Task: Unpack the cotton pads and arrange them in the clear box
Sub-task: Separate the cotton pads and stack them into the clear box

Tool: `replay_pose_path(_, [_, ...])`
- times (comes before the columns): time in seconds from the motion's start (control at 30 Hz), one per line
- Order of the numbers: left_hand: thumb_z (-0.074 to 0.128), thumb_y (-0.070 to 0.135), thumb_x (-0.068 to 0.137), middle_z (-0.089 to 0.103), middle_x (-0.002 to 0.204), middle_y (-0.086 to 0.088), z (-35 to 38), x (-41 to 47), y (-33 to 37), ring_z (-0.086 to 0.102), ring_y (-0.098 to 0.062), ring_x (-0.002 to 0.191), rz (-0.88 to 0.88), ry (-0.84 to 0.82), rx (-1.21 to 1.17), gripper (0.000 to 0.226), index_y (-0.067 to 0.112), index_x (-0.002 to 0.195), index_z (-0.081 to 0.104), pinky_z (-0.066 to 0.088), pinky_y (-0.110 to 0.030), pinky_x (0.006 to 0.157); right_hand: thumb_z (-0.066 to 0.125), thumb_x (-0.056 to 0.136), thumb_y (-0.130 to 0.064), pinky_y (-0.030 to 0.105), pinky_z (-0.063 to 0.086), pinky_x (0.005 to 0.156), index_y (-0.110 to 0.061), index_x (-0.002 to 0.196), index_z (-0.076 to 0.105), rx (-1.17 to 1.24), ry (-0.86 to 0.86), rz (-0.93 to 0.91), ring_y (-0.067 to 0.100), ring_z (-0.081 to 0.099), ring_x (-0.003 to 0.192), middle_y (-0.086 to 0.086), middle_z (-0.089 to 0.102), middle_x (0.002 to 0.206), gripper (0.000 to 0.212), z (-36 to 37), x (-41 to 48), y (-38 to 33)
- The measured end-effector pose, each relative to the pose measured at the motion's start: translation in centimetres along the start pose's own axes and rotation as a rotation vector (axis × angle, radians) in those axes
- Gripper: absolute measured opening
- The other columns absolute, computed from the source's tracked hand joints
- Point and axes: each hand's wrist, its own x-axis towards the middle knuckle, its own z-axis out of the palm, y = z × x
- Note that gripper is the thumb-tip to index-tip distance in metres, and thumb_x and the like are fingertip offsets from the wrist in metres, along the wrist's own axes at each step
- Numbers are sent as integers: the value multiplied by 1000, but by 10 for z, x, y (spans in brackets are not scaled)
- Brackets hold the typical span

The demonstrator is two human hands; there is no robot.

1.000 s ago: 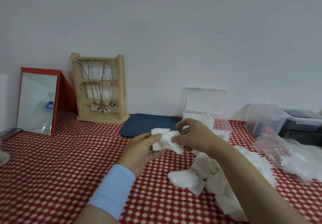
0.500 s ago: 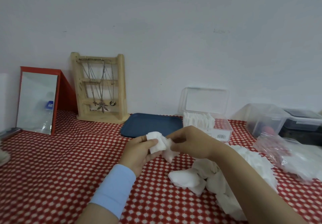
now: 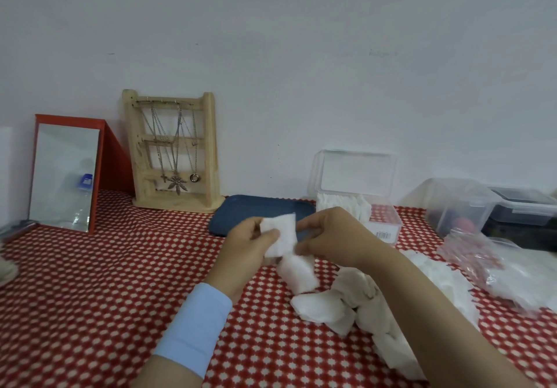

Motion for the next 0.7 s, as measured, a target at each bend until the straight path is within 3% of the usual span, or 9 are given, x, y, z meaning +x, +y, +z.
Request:
replay_pose_path(0.13, [64, 10, 96, 71, 110, -9, -3, 6, -7, 70, -26, 103, -81, -19, 64, 10, 15, 105, 67, 63, -47, 83, 80, 83, -15, 28, 63, 74, -22, 113, 75, 142, 91, 138, 17, 74, 73, -5, 76, 89, 31, -7, 3, 7])
replay_pose_path(0.27, [62, 13, 98, 70, 111, -10, -9, 9, -6, 73, -30, 94, -109, 30, 30, 11, 17, 107, 66, 63, -40, 71, 80, 83, -13, 32, 61, 66, -21, 105, 77, 201, 197, 156, 19, 70, 61, -1, 78, 86, 24, -11, 4, 9])
replay_pose_path(0.33, [61, 12, 98, 70, 107, -8, -9, 8, -4, 74, -28, 90, -68, 124, -24, 10, 20, 102, 66, 63, -44, 76, 78, 84, -14, 25, 61, 65, -23, 106, 77, 126, 265, 109, 10, 70, 63, -3, 78, 91, 23, -11, 5, 9])
replay_pose_path(0.4, [62, 13, 97, 70, 106, -2, -9, 7, -2, 70, -25, 98, 9, 228, -32, 14, 26, 95, 65, 60, -52, 89, 76, 87, -16, 10, 47, 52, -24, 110, 75, 51, 286, 56, -9, 61, 53, -5, 77, 97, 24, -9, 5, 7])
replay_pose_path(0.47, [63, 13, 96, 71, 104, 0, -9, 3, 1, 69, -24, 100, 37, 269, -38, 19, 30, 90, 65, 58, -53, 92, 74, 88, -14, 6, 41, 48, -23, 113, 74, 79, 251, 26, -11, 56, 48, -5, 76, 95, 26, -8, 6, 5])
replay_pose_path(0.57, [65, 11, 94, 76, 98, 0, -9, 0, 0, 72, -23, 97, 0, 253, -3, 21, 30, 85, 69, 59, -51, 91, 68, 92, -7, 15, 50, 55, -23, 115, 71, 252, 126, -11, -2, 63, 57, 0, 73, 91, 28, -10, 1, 0])
replay_pose_path(0.63, [66, 9, 94, 79, 94, -4, -9, 1, -2, 75, -26, 95, -71, 174, -63, 18, 23, 88, 75, 60, -51, 90, 67, 94, -7, 18, 51, 59, -24, 117, 69, 338, 32, -37, 2, 63, 61, -2, 73, 85, 28, -11, -2, -2])
replay_pose_path(0.7, [65, 11, 97, 80, 99, -7, -5, -1, -1, 76, -27, 97, -164, 10, -187, 14, 13, 104, 77, 62, -45, 87, 67, 94, -8, 14, 49, 60, -24, 120, 68, 315, 6, -74, 1, 61, 60, -4, 72, 78, 30, -9, -3, -3])
